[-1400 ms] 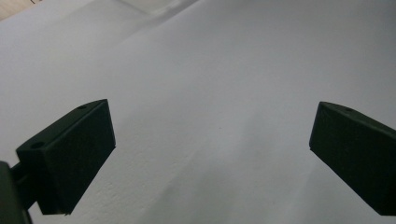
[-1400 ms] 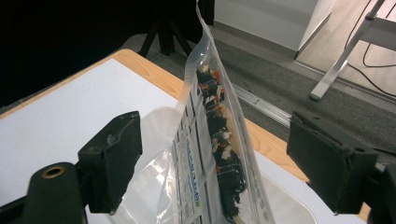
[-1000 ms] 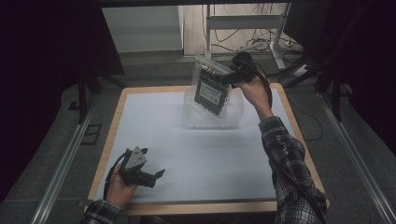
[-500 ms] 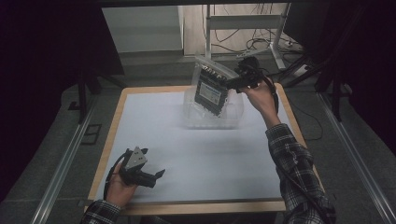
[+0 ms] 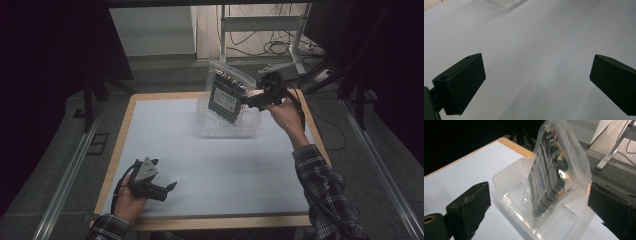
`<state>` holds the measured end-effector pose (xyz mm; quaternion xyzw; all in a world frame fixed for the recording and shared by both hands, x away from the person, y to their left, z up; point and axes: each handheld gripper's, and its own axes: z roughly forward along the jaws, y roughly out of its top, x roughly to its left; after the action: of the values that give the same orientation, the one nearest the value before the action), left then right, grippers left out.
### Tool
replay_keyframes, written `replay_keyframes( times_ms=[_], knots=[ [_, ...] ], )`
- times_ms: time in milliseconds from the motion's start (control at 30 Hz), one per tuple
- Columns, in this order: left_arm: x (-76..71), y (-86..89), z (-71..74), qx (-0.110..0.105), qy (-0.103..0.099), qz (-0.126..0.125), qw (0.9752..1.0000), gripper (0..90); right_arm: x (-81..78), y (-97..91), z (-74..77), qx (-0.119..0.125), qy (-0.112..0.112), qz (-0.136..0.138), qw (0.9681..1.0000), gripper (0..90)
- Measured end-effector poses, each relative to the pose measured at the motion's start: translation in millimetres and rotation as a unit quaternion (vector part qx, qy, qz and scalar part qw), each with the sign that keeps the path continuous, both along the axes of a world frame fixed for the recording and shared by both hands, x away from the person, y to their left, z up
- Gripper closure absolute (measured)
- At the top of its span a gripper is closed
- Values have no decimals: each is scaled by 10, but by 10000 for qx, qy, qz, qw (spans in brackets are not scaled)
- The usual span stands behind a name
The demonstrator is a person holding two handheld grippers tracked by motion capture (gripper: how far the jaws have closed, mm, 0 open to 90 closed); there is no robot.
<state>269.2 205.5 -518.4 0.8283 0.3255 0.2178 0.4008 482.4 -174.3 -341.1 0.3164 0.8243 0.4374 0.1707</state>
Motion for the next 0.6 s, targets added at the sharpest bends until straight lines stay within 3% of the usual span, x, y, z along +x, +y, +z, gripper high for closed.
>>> replay_keyframes(
  times_ms=[300,600],
  knots=[
    [-7,-11,1,1,-13,-6,10000,0,-137,-87,-91,15,33,-4,10000,40],
    [-9,-21,-1,43,-25,-14,10000,0,-379,-157,-235,-112,-20,18,9999,16]
  ],
)
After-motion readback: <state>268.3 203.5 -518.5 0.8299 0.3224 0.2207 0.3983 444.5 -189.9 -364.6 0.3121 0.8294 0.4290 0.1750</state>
